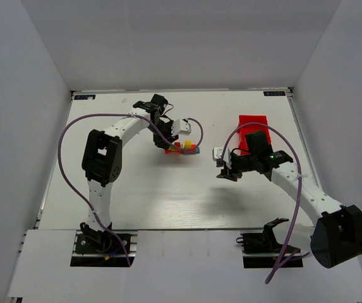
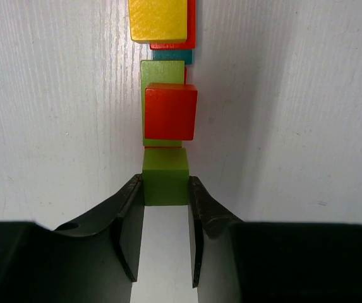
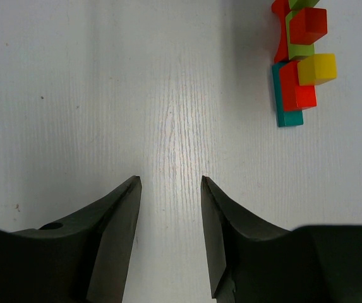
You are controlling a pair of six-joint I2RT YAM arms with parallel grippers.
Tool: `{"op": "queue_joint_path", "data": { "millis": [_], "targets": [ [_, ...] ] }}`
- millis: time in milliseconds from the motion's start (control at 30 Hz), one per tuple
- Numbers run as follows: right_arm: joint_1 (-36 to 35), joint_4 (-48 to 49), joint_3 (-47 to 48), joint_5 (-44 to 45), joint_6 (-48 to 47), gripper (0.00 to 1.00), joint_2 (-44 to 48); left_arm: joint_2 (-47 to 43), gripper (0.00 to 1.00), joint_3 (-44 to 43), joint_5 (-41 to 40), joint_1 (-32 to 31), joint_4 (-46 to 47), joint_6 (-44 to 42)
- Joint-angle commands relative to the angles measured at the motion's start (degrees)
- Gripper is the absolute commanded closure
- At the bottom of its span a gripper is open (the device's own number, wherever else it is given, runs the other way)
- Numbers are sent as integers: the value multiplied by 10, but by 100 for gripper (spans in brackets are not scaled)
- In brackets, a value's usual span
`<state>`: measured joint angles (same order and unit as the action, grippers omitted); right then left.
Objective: Build the wood block tower
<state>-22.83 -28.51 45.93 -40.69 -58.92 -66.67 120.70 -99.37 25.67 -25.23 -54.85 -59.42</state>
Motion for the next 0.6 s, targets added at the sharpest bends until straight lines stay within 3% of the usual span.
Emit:
{"op": "queue_joint_path", "data": {
  "millis": [0,567],
  "targets": [
    [3,7,-8,-15,-5,51,4,-6,78,-20,5,-2,0,-1],
    [2,7,-9,-16,-4,51,3,-6,67,-20,5,-2,0,-1]
  ]
}}
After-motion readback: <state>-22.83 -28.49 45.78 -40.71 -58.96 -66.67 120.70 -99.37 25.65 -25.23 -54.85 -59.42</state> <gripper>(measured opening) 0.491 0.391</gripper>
